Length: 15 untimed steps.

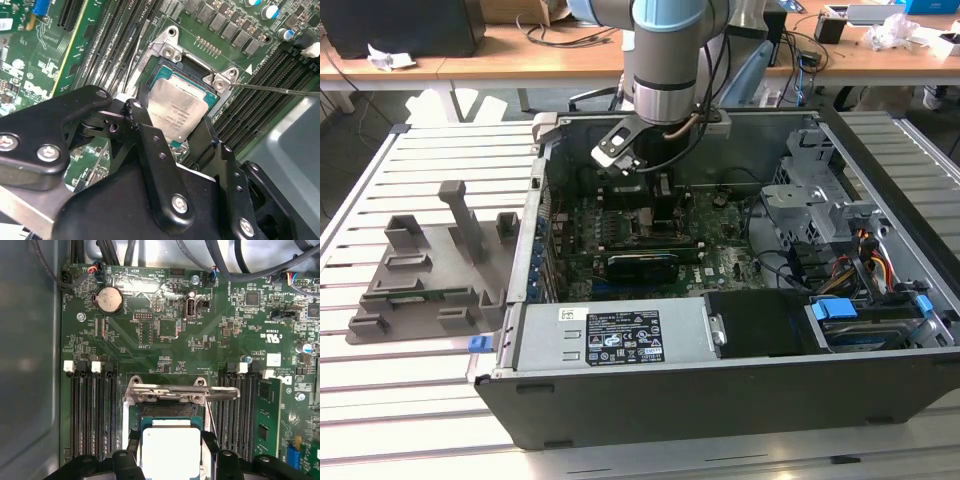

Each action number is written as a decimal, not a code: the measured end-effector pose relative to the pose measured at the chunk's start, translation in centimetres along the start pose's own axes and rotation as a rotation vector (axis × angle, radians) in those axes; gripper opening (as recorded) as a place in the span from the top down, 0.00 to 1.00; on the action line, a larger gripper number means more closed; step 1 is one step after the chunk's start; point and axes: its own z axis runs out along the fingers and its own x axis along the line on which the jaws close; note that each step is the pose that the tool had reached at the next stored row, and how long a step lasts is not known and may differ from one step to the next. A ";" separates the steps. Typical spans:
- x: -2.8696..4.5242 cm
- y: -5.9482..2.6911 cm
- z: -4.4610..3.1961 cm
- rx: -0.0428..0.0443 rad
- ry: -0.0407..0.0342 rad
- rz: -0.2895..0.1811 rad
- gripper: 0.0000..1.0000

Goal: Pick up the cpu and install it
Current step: 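Place the cpu into insertion slot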

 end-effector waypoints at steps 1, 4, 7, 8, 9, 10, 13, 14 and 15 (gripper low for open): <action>0.01 0.13 0.14 0.0004 -0.0001 0.000 0.45; 0.04 0.41 0.51 0.0009 0.0000 0.000 0.45; 0.05 0.37 0.64 0.0010 0.0003 0.000 0.45; 0.06 0.35 0.68 0.0009 0.0009 0.000 0.45; 0.09 0.33 0.78 0.0009 0.0018 0.000 0.45; 0.11 0.32 0.85 0.0009 0.0024 0.000 0.45; 0.13 0.32 1.11 0.0012 0.0024 0.000 0.45; 0.13 0.31 1.16 0.0013 0.0026 0.000 0.45; 0.14 0.31 1.18 0.0010 0.0045 0.000 0.45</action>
